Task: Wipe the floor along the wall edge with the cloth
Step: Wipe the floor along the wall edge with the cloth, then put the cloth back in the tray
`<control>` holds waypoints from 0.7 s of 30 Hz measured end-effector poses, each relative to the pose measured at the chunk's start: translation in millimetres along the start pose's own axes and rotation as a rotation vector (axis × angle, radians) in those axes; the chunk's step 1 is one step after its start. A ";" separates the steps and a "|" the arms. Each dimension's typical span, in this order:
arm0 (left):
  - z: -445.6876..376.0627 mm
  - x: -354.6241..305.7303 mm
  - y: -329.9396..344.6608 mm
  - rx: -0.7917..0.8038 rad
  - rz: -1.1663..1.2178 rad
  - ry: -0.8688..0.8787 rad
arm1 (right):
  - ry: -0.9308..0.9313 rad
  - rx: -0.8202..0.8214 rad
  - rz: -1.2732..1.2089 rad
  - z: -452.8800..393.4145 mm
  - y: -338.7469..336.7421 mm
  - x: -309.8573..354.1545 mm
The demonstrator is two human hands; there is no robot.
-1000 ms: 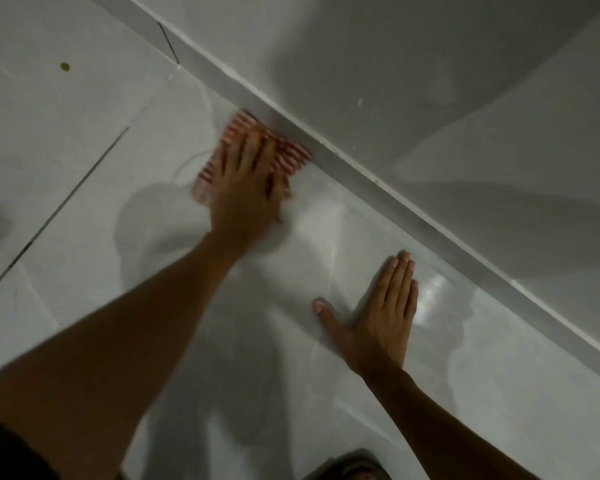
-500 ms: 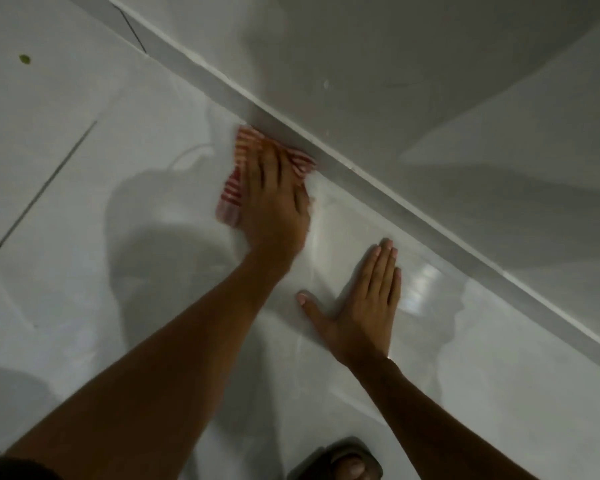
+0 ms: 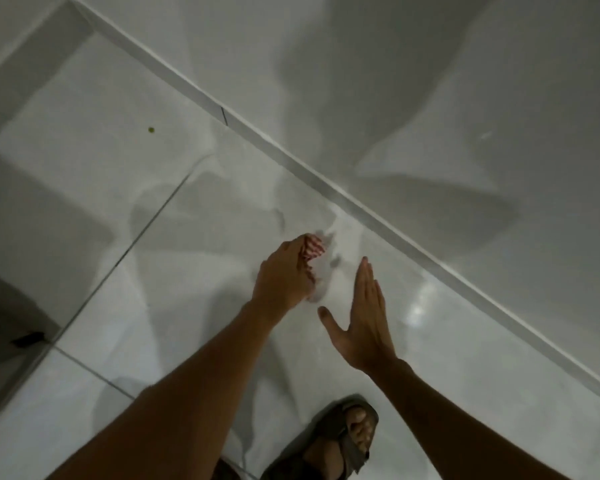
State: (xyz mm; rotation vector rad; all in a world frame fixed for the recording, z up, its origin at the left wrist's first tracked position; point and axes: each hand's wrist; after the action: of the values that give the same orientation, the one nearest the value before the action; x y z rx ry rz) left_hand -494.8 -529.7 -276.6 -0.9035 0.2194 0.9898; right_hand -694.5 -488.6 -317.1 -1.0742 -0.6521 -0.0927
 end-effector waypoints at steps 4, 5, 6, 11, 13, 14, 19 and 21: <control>57.4 -0.5 -49.5 -0.109 0.102 -0.008 | 0.006 -0.021 -0.002 -7.6 -37.4 70.6; 70.0 -2.7 -62.6 -0.151 0.135 0.002 | -0.006 -0.018 -0.014 -7.7 -49.6 87.9; 83.2 -4.2 -75.4 -0.190 0.177 0.009 | -0.019 -0.011 -0.026 -6.1 -62.1 105.3; 156.9 -28.9 -152.9 -0.263 0.412 -0.072 | -0.110 -0.030 -0.033 15.6 -128.5 181.5; 189.0 -38.5 -182.4 -0.270 0.517 -0.130 | -0.131 -0.040 -0.033 24.3 -149.9 209.3; 205.8 -41.4 -198.8 -0.285 0.556 -0.147 | -0.148 -0.045 -0.042 28.1 -160.6 226.3; 278.7 -29.7 -263.8 -0.423 0.678 -0.126 | -0.282 -0.058 -0.095 41.9 -193.6 311.3; 316.8 -18.8 -288.2 -0.459 0.790 -0.162 | -0.347 -0.035 -0.111 50.3 -198.8 353.5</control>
State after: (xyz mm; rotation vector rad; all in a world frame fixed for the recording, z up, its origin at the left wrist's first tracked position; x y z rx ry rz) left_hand -346.7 -372.8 93.9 -1.1729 0.2186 1.8928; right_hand -505.6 -460.6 44.1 -1.0972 -1.0263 -0.0133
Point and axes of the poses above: each hand's wrist, its own z-axis away from the middle knuckle, its own y-axis out of the palm, x = y × z, and after that the axes turned 10 degrees about -y, right-handed
